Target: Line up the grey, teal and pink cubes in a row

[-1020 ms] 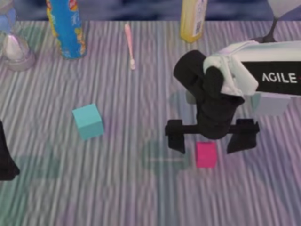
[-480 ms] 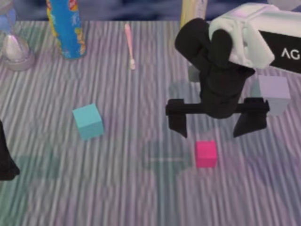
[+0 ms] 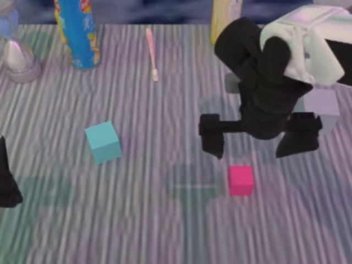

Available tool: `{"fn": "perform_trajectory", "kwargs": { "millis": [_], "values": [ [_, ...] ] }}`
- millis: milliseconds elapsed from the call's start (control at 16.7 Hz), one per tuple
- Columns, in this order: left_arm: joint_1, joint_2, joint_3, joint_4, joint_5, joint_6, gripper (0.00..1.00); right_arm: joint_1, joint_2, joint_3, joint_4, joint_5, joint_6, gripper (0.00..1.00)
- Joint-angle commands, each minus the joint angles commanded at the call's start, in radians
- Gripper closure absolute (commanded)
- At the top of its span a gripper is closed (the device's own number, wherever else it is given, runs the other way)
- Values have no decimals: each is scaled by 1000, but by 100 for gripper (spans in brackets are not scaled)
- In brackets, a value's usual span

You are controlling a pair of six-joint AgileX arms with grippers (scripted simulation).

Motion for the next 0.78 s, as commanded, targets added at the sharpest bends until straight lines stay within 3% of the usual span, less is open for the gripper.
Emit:
{"fn": "perform_trajectory", "kwargs": {
  "millis": [420,780],
  "values": [
    [-90,577,476,-314,0,230,0,-59,-480,-438,264,-14,-162,0],
    [-184,1239,958,-658,-2,472,0,-215,-1048,-935,525,-23,-337,0]
  ]
}}
